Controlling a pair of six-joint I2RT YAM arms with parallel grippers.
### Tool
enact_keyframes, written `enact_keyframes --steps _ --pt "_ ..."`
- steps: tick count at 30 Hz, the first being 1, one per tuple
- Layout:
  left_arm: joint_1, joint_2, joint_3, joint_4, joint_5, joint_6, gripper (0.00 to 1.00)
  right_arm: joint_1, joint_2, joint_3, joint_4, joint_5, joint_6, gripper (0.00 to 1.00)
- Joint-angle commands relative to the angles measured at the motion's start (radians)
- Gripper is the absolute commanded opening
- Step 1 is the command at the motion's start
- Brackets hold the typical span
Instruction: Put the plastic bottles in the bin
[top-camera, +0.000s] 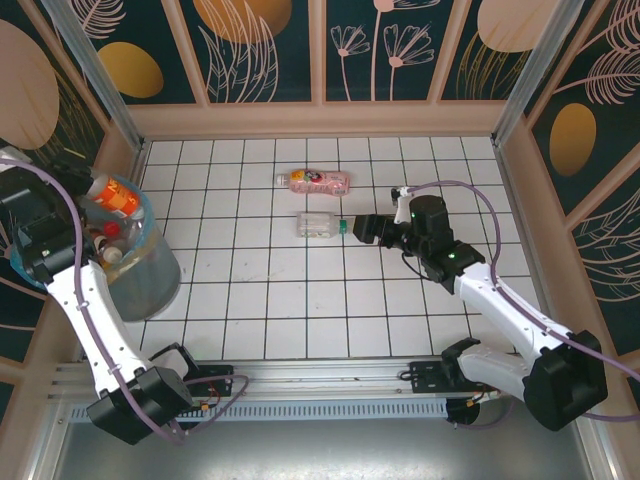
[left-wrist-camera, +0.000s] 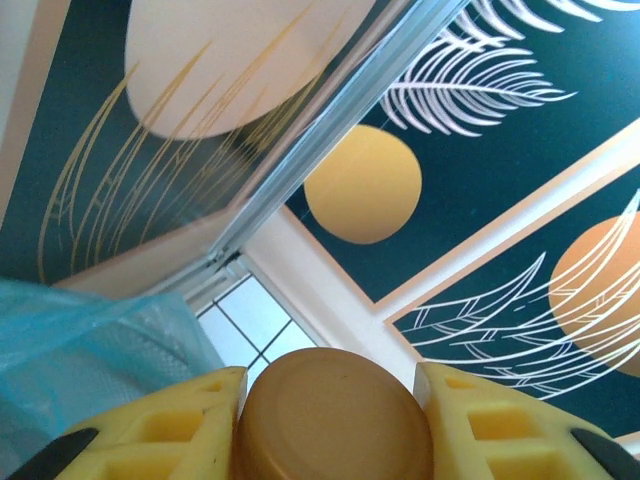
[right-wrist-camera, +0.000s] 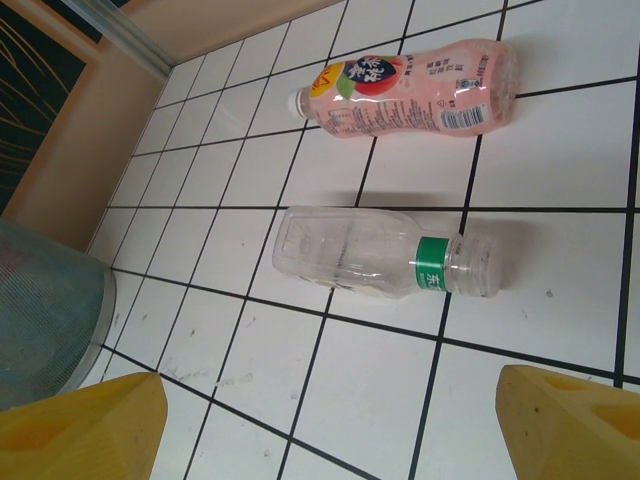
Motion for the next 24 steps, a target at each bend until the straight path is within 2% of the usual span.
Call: enact_keyframes --steps 1,3,7,15,16,20,24 --pt "0.032 -0.017 -0.027 0.062 0.049 -0.073 0.12 0.010 0.001 0.026 0.007 -0.016 0.003 0.86" --pt "0.061 -0.026 -0.048 0.085 0.075 -0.106 0.22 0.010 0.002 0.021 0.012 -0.017 0.004 0.86" --pt "0.094 -0.053 -0.051 0.088 0.062 -0.131 0.60 0.011 0.007 0.015 0.019 -0.023 0.011 0.86" --pt "0.094 -0.095 0.074 -0.032 -0.141 -0.006 0.67 0.014 0.014 0.010 0.026 -0.028 0.016 0.86" --pt "0.094 -0.102 0.086 -0.047 -0.170 0.006 0.73 0.014 0.016 0.010 0.026 -0.029 0.018 0.86" --pt "0.094 -0.124 0.126 -0.086 -0.269 0.062 0.75 0.017 0.016 0.013 0.023 -0.030 0.019 0.86" --pt "0.094 -0.129 0.129 -0.081 -0.232 0.092 0.72 0.020 0.019 0.012 0.023 -0.028 0.022 0.86"
